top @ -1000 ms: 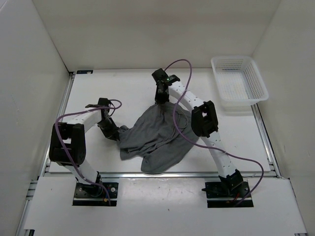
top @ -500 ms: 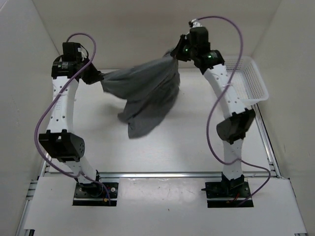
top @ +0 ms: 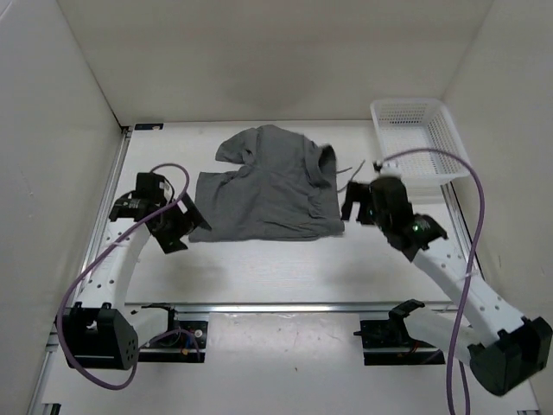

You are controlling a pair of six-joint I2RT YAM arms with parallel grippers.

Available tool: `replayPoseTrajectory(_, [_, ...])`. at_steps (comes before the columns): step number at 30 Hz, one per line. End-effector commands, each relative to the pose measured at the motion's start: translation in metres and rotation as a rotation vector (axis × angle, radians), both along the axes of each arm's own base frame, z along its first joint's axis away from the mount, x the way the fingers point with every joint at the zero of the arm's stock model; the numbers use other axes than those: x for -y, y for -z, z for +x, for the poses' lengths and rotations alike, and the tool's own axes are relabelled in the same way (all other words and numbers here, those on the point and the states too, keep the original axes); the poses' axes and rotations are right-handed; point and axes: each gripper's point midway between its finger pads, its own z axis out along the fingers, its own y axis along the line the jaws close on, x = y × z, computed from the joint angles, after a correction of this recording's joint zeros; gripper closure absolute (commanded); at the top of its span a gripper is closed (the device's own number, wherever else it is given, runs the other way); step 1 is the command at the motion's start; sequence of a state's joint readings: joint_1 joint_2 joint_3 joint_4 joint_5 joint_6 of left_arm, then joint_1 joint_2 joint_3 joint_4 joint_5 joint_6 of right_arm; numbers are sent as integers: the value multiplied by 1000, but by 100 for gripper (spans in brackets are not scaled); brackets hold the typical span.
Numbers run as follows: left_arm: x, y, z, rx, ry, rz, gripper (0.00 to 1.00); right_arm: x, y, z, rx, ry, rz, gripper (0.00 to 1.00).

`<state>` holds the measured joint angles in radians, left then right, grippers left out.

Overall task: Fold and stack the shorts
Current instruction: Flatten the shorts out

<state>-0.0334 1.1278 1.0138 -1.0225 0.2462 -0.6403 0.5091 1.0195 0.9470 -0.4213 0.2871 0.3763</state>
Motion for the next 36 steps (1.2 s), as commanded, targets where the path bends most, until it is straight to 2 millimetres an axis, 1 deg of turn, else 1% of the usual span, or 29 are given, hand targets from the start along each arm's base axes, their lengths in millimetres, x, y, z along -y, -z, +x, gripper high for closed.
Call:
replayPoseTrajectory(1, [1, 10, -1, 16, 0, 1, 6, 68, 41, -44, -87, 295, -81, 1])
replayPoseTrajectory(2, [-1, 13, 0, 6, -4, 10, 11, 74, 55, -54, -116, 319, -85, 7])
replayPoseTrajectory(3, [-3, 19, 1, -17, -11, 23, 17, 73, 59, -60, -132, 343, -37, 27])
replayPoseTrajectory(4, [-4, 15, 7, -8, -15, 31, 32, 74, 59, -65, -137, 345, -6, 39])
replayPoseTrajectory(5, [-8, 16, 10, -14, -25, 51, 38, 69, 59, -66, -149, 338, 22, 52])
replayPoseTrajectory(6, [-10, 18, 13, -23, -31, 63, 46, 64, 60, -67, -160, 340, 56, 76])
replayPoseTrajectory(8, [-14, 30, 17, -73, -40, 89, 59, 43, 78, -69, -272, 311, 113, 92])
replayPoseTrajectory(9, [-17, 35, 18, -92, -57, 104, 59, 33, 75, -65, -300, 300, 142, 97])
replayPoseTrajectory(10, [-19, 45, 19, -132, -67, 111, 57, 24, 91, -64, -384, 302, 139, 98])
replayPoseTrajectory(11, [-18, 48, 22, -142, -79, 107, 50, 13, 94, -60, -414, 273, 157, 98])
replayPoseTrajectory(12, [-14, 55, 20, -165, -68, 85, 34, 3, 92, -55, -441, 248, 184, 93])
replayPoseTrajectory(13, [-11, 61, 19, -180, -61, 69, 21, -15, 106, -58, -538, 193, 203, 76])
replayPoseTrajectory(14, [-6, 69, 24, -188, -51, 45, 6, -24, 110, -53, -564, 170, 239, 69])
replayPoseTrajectory(15, [3, 77, 18, -218, -29, -7, 1, -31, 116, -49, -609, 169, 270, 62])
replayPoseTrajectory(16, [6, 86, 19, -250, -23, -22, 0, -34, 120, -46, -635, 180, 325, 52])
replayPoseTrajectory(17, [8, 93, 17, -268, -20, -30, 0, -44, 117, -34, -611, 157, 402, 49])
replayPoseTrajectory(18, [6, 96, 21, -262, -23, -20, 0, -53, 118, -35, -650, 129, 474, 43])
replayPoseTrajectory(19, [4, 100, 20, -274, -27, -9, 0, -48, 127, -33, -671, 153, 527, 37])
replayPoseTrajectory(20, [5, 105, 23, -287, -37, -12, 0, -52, 124, -24, -657, 159, 591, 31])
replayPoseTrajectory(22, [3, 113, 24, -305, -40, -2, 0, -47, 131, -17, -681, 184, 618, 27])
replayPoseTrajectory(26, [2, 124, 32, -327, -53, 6, 0, -45, 130, -1, -667, 199, 628, 23])
replayPoseTrajectory(27, [2, 127, 33, -340, -53, 7, 0, -45, 139, 0, -688, 209, 620, 23])
replayPoseTrajectory(29, [2, 132, 38, -350, -53, 8, 6, -44, 152, 6, -709, 228, 615, 28])
replayPoseTrajectory(30, [2, 141, 35, -383, -53, 10, 9, -45, 156, 10, -708, 227, 615, 29])
replayPoseTrajectory(31, [2, 142, 40, -376, -53, 9, 13, -45, 162, 9, -725, 235, 609, 32])
replayPoseTrajectory(32, [3, 143, 43, -377, -53, 10, 24, -45, 166, 10, -726, 243, 593, 35])
replayPoseTrajectory(33, [2, 149, 41, -400, -53, 11, 31, -40, 174, 18, -713, 272, 557, 43])
replayPoseTrajectory(35, [1, 146, 49, -380, -47, 21, 44, -36, 186, 19, -728, 299, 491, 51])
replayPoseTrajectory(36, [1, 146, 49, -380, -47, 21, 61, -37, 180, 30, -700, 293, 471, 58])
